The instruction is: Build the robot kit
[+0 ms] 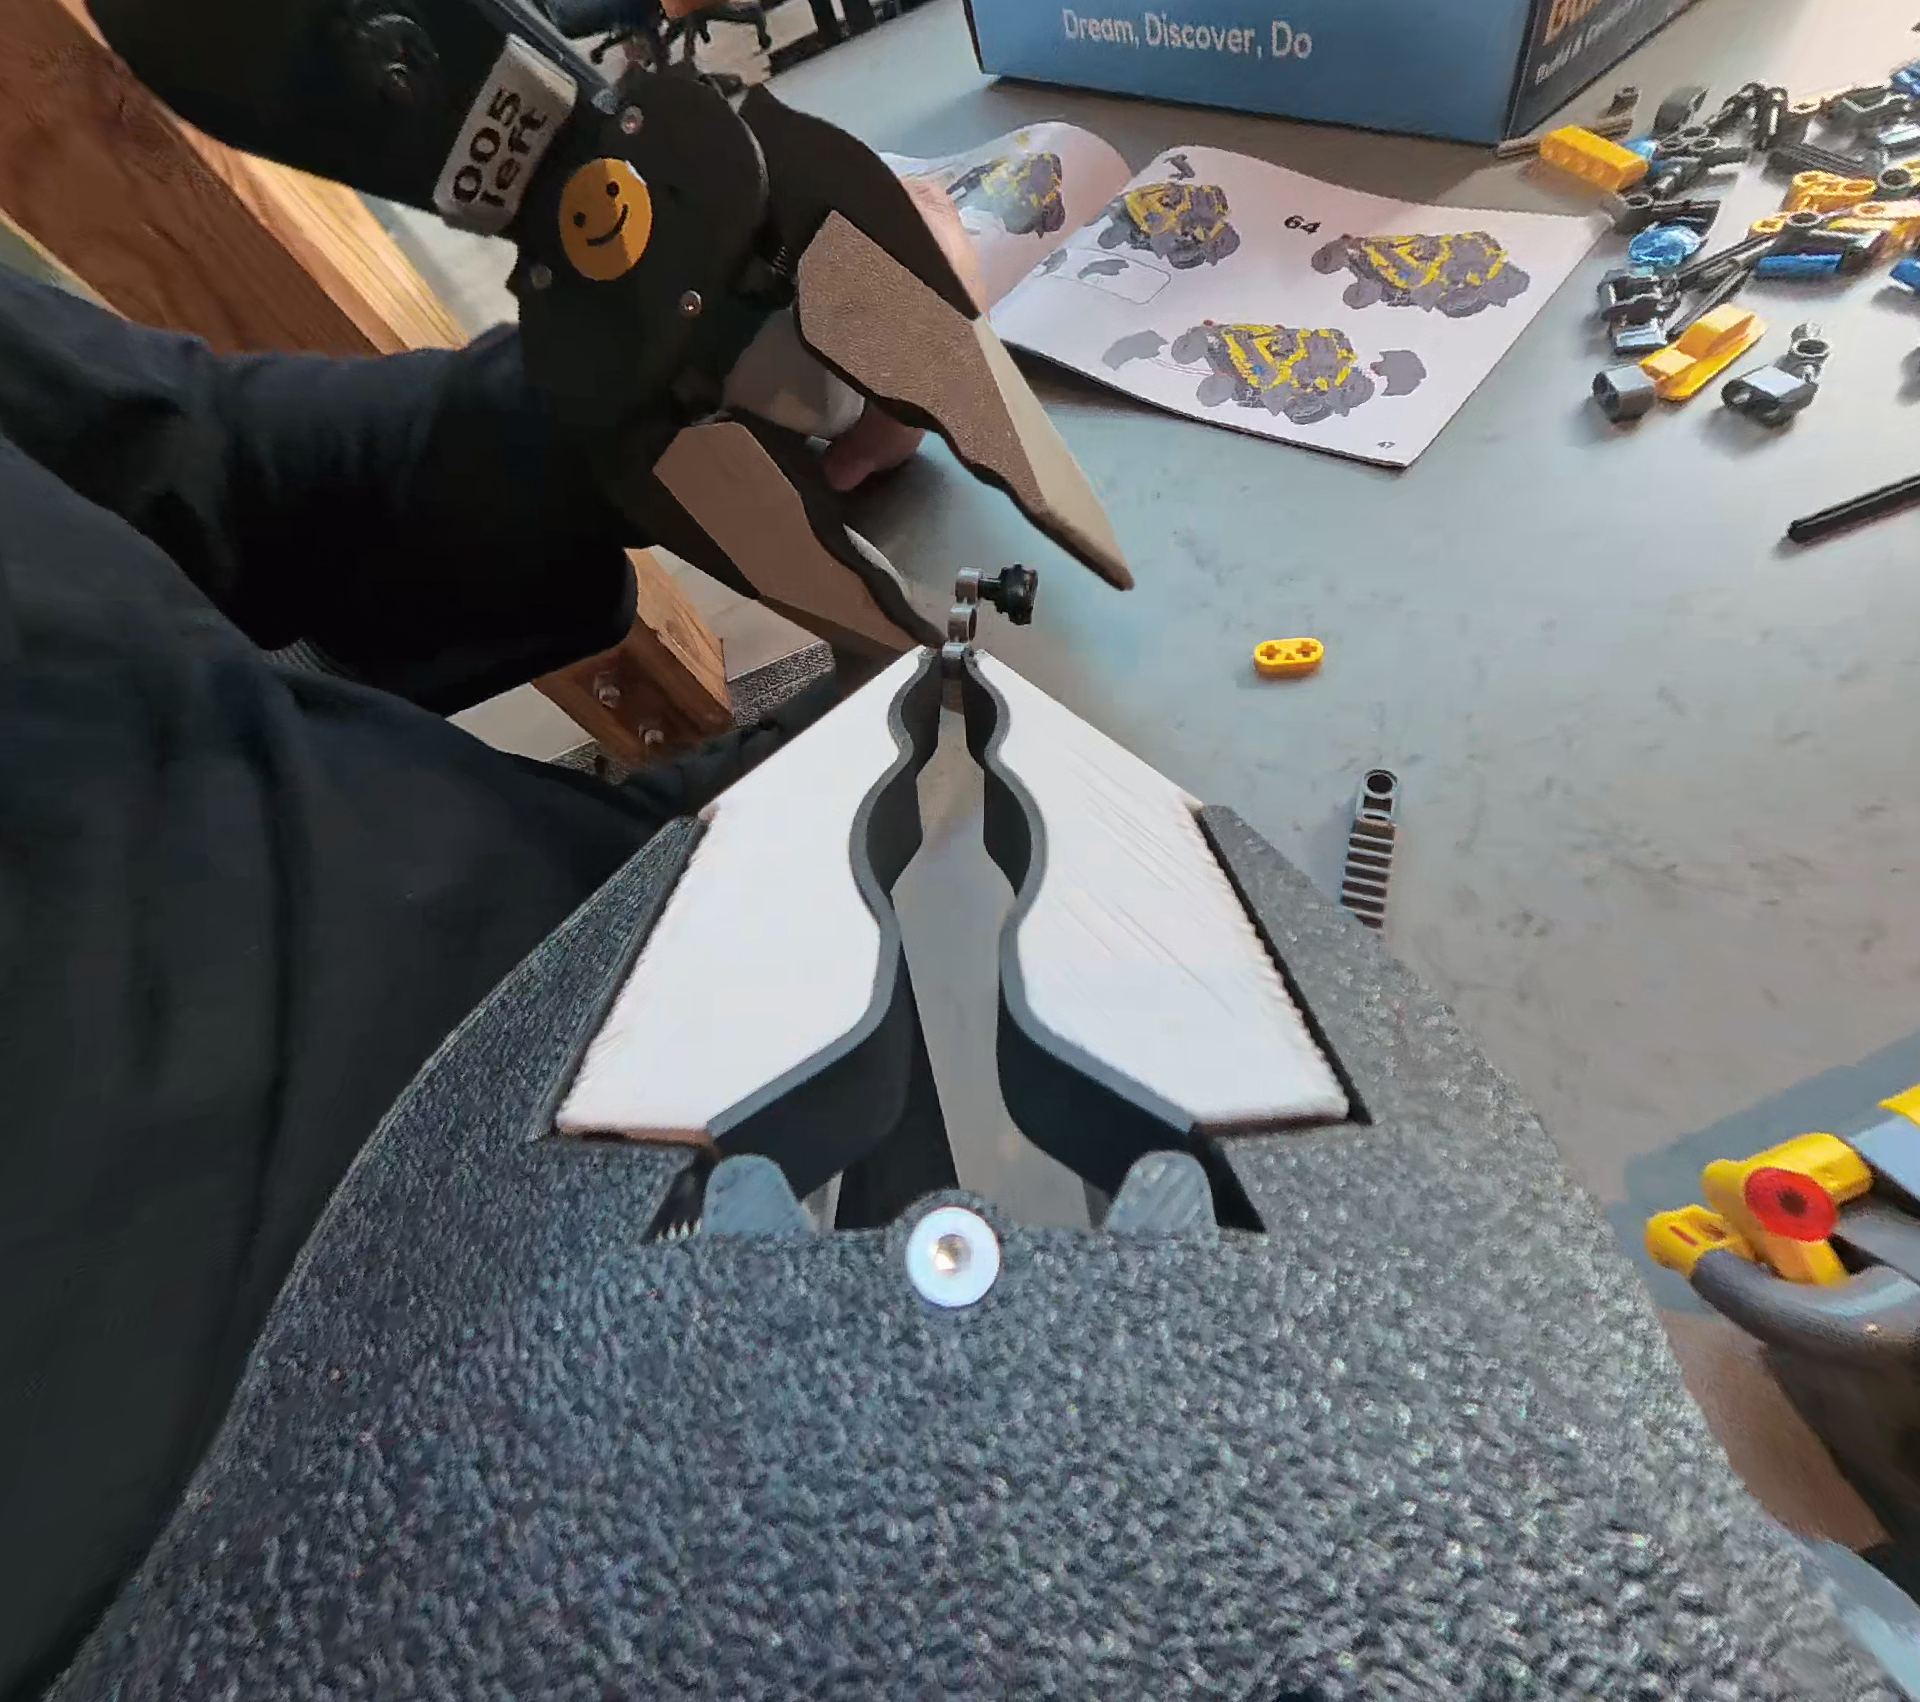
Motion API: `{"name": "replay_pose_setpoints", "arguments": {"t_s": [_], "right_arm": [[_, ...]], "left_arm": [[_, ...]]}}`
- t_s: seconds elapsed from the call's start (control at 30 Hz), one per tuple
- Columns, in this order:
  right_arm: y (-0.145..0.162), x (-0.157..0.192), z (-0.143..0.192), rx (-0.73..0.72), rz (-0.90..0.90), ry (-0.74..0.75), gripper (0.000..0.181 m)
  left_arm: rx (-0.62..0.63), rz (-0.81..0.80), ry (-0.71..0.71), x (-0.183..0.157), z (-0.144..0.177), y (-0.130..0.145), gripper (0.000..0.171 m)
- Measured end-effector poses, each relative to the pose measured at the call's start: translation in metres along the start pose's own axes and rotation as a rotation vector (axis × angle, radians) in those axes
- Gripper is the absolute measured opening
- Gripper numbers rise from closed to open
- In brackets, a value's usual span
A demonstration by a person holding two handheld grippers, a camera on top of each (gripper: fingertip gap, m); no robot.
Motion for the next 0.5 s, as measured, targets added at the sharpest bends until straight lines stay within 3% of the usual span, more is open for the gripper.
{"name": "replay_pose_setpoints", "arguments": {"t_s": [0.17,0.5], "right_arm": [[-0.001,0.008,0.001,0.012,0.007,-0.097,0.003],[0.002,0.012,-0.006,0.021,-0.046,-0.159,0.003]], "left_arm": [[-0.020,0.062,0.057,-0.003,-0.001,-0.005,0.047],[-0.097,0.087,0.117,-0.008,0.003,-0.013,0.012]]}}
Point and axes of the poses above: each gripper's, where its closed fingertips meet, z back along the fingers, y out of its underside, x = y × z across the jaws, the point moved 6 cm from there along z, back along the fingers, and after that the axes turned 6 degrees about -x, right-handed, at the moved point
